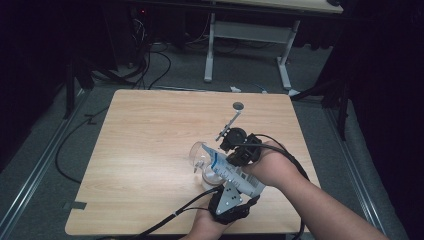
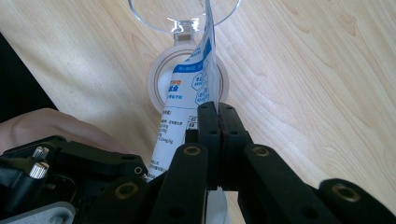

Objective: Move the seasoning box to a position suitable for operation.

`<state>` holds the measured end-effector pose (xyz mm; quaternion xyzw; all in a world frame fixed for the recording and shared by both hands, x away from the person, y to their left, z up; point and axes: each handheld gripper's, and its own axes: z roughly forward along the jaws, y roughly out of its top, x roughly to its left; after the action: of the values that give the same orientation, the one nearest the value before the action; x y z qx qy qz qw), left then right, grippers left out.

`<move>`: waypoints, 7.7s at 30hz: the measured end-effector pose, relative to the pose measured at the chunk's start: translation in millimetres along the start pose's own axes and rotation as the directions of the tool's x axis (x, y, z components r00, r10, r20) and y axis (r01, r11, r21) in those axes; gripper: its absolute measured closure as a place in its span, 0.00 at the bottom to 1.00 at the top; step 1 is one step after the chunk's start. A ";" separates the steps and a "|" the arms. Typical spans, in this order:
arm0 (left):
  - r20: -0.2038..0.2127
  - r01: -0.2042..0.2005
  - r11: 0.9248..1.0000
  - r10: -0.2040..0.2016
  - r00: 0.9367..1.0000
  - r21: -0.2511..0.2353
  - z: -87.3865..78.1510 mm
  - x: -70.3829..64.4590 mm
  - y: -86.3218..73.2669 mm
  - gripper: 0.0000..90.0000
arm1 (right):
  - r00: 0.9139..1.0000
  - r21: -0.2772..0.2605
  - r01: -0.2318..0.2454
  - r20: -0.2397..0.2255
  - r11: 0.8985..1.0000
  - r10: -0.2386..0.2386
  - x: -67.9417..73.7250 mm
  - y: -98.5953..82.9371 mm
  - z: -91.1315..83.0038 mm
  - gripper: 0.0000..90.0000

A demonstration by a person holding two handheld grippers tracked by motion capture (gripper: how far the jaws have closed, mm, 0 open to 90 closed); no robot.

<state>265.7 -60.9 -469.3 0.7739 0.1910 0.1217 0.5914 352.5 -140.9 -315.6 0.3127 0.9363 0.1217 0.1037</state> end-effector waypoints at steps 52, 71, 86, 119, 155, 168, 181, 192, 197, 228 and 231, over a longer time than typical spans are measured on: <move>0.003 0.008 1.000 -0.008 1.000 -0.009 1.1 1.1 2.9 0.67 | 1.000 0.013 0.006 0.008 1.000 -0.007 0.8 4.1 2.6 1.00; 0.005 0.011 1.000 -0.011 1.000 -0.014 1.4 0.7 3.0 0.67 | 1.000 0.017 0.008 0.006 1.000 -0.008 1.7 4.3 3.3 1.00; 0.006 0.012 1.000 -0.012 1.000 -0.020 0.7 0.8 4.1 0.67 | 1.000 0.019 0.011 0.008 1.000 -0.011 1.6 5.4 2.5 1.00; 0.005 0.022 0.999 -0.022 1.000 -0.036 -0.6 1.5 5.8 0.66 | 1.000 0.015 0.026 0.012 1.000 -0.027 3.4 8.5 3.2 1.00; 0.009 0.021 0.999 -0.020 1.000 -0.045 -1.5 1.3 8.8 0.65 | 1.000 0.004 0.024 0.008 1.000 -0.024 3.4 8.9 1.6 1.00; 0.009 0.022 0.999 -0.022 1.000 -0.048 -1.5 0.9 9.2 0.65 | 1.000 0.006 0.024 0.008 1.000 -0.024 3.3 8.4 1.8 1.00; 0.007 0.031 0.998 -0.031 0.999 -0.053 -2.0 1.3 9.6 0.65 | 1.000 0.009 0.023 0.008 1.000 -0.023 5.1 10.2 3.5 1.00; 0.008 0.032 0.998 -0.032 0.999 -0.054 -1.2 0.4 8.8 0.65 | 0.999 0.004 0.032 0.013 0.999 -0.032 4.5 9.9 2.9 1.00; 0.010 0.033 0.998 -0.032 0.999 -0.054 -0.9 0.1 8.6 0.65 | 0.999 0.003 0.031 0.015 1.000 -0.031 4.1 9.5 2.8 1.00; 0.005 0.027 0.998 -0.027 1.000 -0.057 -2.1 1.8 9.7 0.64 | 0.999 -0.004 0.039 0.021 0.999 -0.039 5.8 11.1 0.7 1.00; 0.006 0.023 0.998 -0.023 1.000 -0.055 -2.0 1.8 7.9 0.64 | 0.999 -0.005 0.038 0.020 0.999 -0.038 5.6 10.7 0.4 1.00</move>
<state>267.7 -60.2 -461.2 0.7552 0.1950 0.1182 0.6145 354.2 -129.1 -313.5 0.2960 0.9406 0.1191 0.1160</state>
